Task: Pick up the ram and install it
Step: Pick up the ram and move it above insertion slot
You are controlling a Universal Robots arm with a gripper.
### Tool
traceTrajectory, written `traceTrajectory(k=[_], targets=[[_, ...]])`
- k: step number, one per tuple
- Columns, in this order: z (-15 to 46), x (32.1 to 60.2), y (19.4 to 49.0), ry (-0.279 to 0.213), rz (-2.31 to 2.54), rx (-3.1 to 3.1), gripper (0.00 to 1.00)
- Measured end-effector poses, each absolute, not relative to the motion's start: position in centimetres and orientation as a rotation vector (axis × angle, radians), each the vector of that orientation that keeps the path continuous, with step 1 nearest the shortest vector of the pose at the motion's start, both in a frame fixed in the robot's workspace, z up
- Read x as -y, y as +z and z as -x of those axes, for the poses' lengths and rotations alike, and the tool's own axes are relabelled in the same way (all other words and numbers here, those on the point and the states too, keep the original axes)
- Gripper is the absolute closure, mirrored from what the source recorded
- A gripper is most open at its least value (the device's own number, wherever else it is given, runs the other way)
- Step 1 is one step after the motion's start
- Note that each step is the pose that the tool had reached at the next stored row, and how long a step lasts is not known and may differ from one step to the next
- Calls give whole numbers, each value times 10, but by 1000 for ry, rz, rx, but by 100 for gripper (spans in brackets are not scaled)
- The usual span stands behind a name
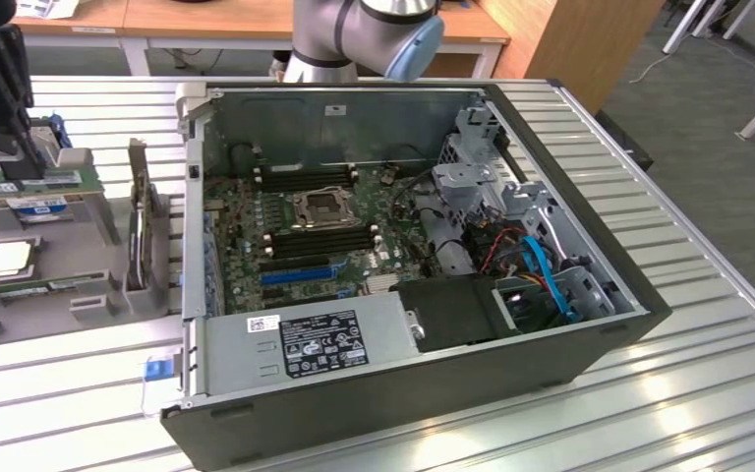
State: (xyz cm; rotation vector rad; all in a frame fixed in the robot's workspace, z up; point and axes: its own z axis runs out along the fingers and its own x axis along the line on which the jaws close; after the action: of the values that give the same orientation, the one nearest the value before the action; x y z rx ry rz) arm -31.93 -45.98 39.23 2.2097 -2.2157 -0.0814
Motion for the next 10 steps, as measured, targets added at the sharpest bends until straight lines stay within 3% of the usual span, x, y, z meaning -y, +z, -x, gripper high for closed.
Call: traceTrajectory(k=[10], targets=[[302, 460, 392, -82, -2210, 2216, 89]])
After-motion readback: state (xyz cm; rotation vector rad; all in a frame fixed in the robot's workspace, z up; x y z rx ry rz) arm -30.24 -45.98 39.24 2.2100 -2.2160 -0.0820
